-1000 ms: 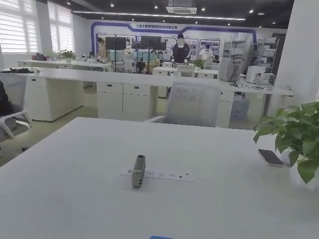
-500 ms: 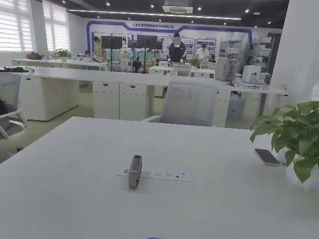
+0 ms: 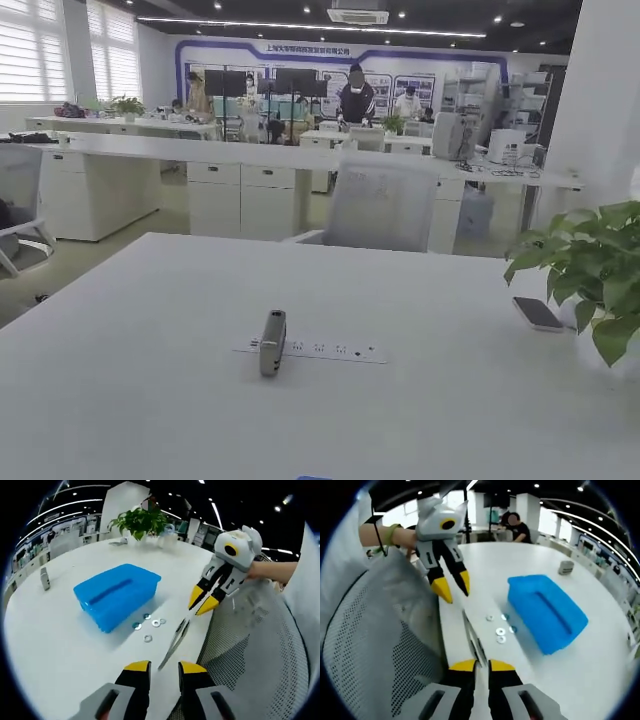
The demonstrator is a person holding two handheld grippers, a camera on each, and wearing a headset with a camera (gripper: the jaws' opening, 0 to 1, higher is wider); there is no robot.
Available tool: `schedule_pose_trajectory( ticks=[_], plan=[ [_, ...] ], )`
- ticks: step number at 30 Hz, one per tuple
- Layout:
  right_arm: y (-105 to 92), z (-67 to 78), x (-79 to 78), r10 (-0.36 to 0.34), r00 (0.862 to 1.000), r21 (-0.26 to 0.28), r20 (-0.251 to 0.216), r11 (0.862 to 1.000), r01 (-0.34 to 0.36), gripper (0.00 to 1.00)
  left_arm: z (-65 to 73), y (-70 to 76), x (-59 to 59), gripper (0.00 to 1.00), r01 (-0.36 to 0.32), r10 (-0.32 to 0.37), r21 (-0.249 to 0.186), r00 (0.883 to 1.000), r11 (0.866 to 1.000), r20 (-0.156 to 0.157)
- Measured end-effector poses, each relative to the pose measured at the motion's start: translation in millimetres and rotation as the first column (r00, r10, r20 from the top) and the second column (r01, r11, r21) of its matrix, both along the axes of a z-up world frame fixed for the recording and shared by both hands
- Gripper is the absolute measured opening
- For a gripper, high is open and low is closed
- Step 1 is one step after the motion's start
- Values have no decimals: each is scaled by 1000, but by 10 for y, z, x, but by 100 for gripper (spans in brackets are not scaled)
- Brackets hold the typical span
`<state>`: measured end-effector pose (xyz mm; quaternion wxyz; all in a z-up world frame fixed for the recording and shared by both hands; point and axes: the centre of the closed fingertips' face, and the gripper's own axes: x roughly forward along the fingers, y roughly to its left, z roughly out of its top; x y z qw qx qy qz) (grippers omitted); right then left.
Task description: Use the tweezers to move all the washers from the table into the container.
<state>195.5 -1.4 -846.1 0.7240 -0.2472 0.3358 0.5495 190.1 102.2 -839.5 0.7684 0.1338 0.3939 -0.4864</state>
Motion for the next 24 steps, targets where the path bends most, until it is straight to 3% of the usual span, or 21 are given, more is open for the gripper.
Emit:
schedule_pose_trajectory(
  ticks=[5,10,12,14,17,20,22,24],
  plan=[
    [49,-114,-11,52,999,-51,-4,997,-52,8,-94,-69,-13,15,37,-37,18,999,999,-31],
    [71,-190,10,71,997,-77,-3,994,-71,9,-180,-88,-16,12,100,-98,85,995,991,-21],
    [89,-199,21,77,997,-82,-2,994,-77,9,-207,-97,-6,12,118,-118,108,993,987,-10],
    [98,-212,21,88,996,-93,-1,992,-88,9,-228,-100,26,12,153,-160,139,987,978,36],
    [110,-243,14,106,994,-104,1,989,-105,8,-268,-120,-9,10,184,-192,156,981,970,36],
    [124,-244,0,120,993,-106,3,987,-119,8,-266,-121,26,6,208,-224,184,972,961,73],
    [135,-237,4,123,992,-105,7,987,-122,8,-270,-111,66,2,230,-257,215,960,949,107],
    [145,-229,-4,131,991,-106,13,986,-129,7,-268,-119,69,0,256,-288,229,951,939,117]
  ],
)
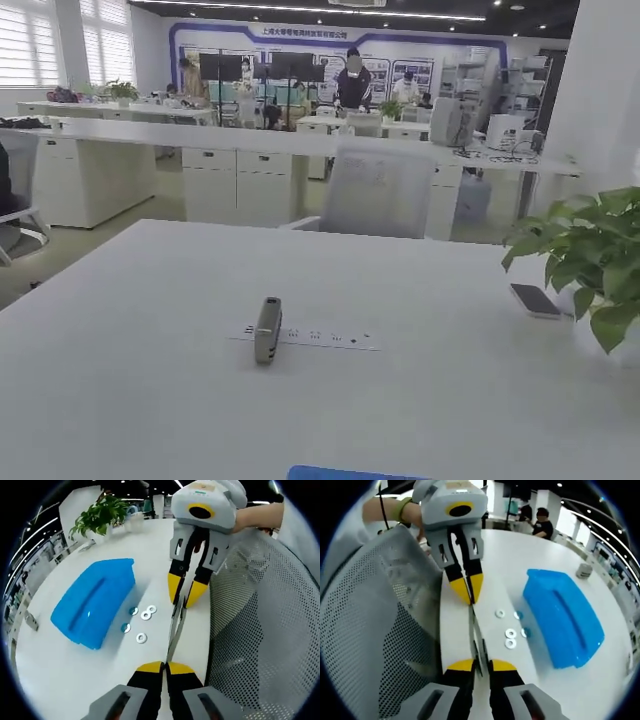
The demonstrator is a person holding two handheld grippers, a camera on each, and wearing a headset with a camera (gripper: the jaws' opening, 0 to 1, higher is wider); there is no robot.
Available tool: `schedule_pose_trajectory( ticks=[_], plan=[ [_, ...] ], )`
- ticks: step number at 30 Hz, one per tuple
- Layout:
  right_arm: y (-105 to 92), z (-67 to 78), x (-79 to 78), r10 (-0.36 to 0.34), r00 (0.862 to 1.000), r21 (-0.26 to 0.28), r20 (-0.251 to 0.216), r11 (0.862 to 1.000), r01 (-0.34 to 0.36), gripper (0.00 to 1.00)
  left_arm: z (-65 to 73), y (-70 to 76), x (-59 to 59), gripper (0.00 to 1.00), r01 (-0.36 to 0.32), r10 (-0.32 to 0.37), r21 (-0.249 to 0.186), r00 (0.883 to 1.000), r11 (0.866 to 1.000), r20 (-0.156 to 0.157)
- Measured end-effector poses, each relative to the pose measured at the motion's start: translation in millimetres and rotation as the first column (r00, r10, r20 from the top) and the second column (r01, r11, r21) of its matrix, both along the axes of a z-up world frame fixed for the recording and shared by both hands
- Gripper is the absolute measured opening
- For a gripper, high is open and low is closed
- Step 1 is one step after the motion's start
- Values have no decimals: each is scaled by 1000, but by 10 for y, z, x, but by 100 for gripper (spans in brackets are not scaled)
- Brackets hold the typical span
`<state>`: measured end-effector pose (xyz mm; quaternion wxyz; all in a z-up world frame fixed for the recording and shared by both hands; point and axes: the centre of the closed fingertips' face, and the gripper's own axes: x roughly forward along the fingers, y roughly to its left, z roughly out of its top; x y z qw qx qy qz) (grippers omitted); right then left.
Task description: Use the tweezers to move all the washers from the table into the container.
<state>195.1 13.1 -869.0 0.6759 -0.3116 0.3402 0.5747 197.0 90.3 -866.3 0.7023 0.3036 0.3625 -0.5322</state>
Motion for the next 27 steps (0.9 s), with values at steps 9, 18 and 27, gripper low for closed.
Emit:
schedule_pose_trajectory(
  ticks=[9,18,27],
  plan=[
    [7,-3,-7,17,1000,-6,7,1000,-17,6,91,14,-73,0,82,-84,45,996,996,30],
    [121,34,-35,41,999,23,13,999,-41,6,533,44,-134,0,104,-102,-16,992,994,76],
    [265,62,-21,74,997,51,19,996,-75,7,835,-72,-160,0,146,-142,-27,983,989,120]
  ],
)
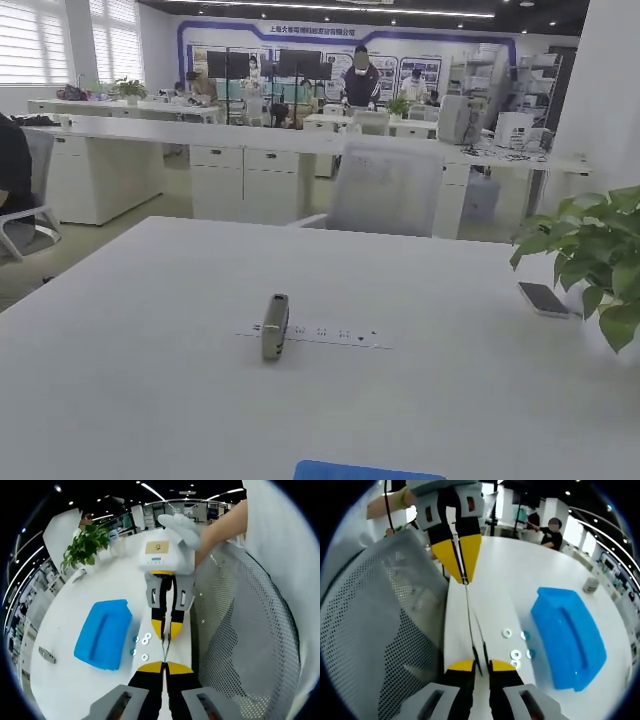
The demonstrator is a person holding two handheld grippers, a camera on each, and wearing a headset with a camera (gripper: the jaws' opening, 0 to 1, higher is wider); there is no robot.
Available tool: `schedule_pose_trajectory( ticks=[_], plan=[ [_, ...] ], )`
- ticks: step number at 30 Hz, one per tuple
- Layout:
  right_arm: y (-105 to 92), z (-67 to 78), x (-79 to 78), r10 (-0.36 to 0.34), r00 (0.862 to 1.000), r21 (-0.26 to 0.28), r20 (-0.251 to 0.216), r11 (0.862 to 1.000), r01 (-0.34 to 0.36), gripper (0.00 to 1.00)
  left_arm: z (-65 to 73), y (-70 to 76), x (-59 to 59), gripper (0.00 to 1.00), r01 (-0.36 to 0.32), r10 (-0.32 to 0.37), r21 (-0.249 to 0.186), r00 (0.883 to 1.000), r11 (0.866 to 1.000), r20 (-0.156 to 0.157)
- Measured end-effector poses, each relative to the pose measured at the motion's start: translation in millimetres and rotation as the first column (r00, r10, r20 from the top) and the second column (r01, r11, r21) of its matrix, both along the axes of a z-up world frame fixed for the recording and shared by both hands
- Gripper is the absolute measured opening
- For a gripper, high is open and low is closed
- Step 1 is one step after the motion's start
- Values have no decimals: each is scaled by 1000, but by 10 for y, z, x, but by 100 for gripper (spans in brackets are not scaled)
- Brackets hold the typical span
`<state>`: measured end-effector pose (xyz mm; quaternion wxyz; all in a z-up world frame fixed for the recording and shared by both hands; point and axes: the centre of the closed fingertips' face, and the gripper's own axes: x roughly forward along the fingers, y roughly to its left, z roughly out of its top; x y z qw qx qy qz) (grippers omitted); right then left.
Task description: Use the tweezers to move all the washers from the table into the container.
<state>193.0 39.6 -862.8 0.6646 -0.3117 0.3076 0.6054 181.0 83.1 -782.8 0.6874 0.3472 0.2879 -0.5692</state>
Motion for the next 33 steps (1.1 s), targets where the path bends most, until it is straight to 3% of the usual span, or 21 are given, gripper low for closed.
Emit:
schedule_pose_trajectory(
  ticks=[8,15,27,33],
  plan=[
    [127,110,-18,28,1000,37,12,999,-28,11,86,-114,7,0,37,-37,1,999,999,3],
    [181,176,12,30,1000,69,10,997,-30,7,176,-109,31,0,44,-45,7,999,999,22],
    [437,210,187,24,997,97,68,995,-30,7,283,-82,127,0,58,-60,30,995,998,75],
    [505,221,233,21,997,107,74,994,-29,7,294,-38,178,0,55,-58,39,995,998,78]
  ],
)
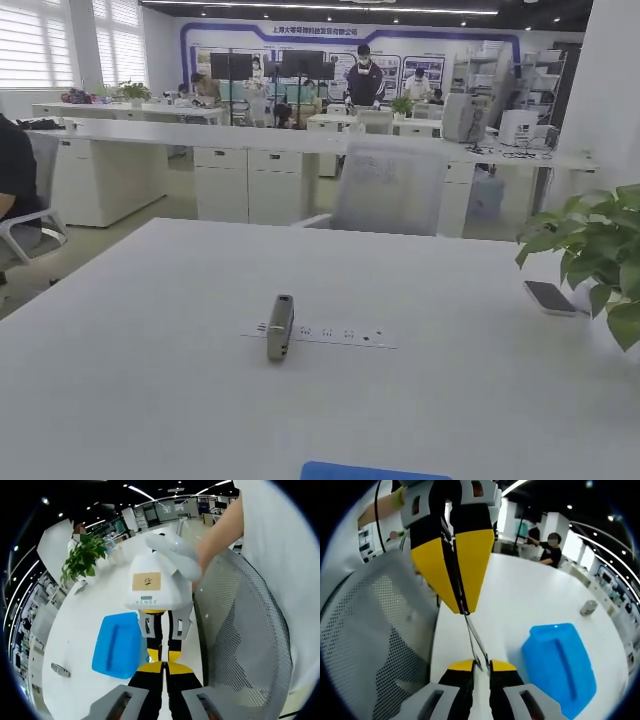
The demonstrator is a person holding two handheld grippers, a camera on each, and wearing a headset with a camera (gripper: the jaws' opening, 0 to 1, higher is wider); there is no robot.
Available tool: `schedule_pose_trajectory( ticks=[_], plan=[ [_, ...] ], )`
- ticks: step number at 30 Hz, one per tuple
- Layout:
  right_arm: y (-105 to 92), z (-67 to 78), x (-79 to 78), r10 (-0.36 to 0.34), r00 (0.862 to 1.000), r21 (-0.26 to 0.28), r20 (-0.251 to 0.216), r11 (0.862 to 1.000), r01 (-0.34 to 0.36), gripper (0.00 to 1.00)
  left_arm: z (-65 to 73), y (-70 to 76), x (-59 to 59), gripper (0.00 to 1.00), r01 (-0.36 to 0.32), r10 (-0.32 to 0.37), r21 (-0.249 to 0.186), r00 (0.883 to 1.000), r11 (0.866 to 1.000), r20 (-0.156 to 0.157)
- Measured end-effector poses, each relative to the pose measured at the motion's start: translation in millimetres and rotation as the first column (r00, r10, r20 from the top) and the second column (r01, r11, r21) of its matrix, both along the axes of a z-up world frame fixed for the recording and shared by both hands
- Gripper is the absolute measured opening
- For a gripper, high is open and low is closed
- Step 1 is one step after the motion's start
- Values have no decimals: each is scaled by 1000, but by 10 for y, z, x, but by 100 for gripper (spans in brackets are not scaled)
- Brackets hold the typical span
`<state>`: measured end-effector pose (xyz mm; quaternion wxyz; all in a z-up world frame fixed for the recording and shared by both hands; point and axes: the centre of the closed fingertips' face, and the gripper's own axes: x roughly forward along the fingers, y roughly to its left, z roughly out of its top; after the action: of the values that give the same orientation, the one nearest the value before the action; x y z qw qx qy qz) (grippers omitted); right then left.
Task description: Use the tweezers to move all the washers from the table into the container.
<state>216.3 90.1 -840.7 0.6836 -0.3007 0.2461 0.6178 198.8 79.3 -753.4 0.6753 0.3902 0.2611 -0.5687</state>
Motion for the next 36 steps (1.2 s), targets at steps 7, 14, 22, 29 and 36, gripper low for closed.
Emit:
schedule_pose_trajectory(
  ticks=[7,14,22,29,36],
  plan=[
    [1,-6,44,-15,1000,2,-10,1000,16,7,-11,15,66,0,3,-3,5,1000,1000,-8],
    [-37,-61,103,-43,998,1,-42,999,43,6,-40,29,172,0,15,-15,19,1000,1000,-28],
    [-55,-40,107,-42,998,9,-54,999,43,8,-26,-59,256,0,54,-53,4,987,999,-149],
    [6,193,109,-64,997,75,-54,995,68,12,-46,-89,267,0,119,-112,28,976,992,-188],
    [41,180,117,-135,984,78,-115,986,145,4,-69,-112,268,0,101,-91,32,972,994,-217]
  ],
)
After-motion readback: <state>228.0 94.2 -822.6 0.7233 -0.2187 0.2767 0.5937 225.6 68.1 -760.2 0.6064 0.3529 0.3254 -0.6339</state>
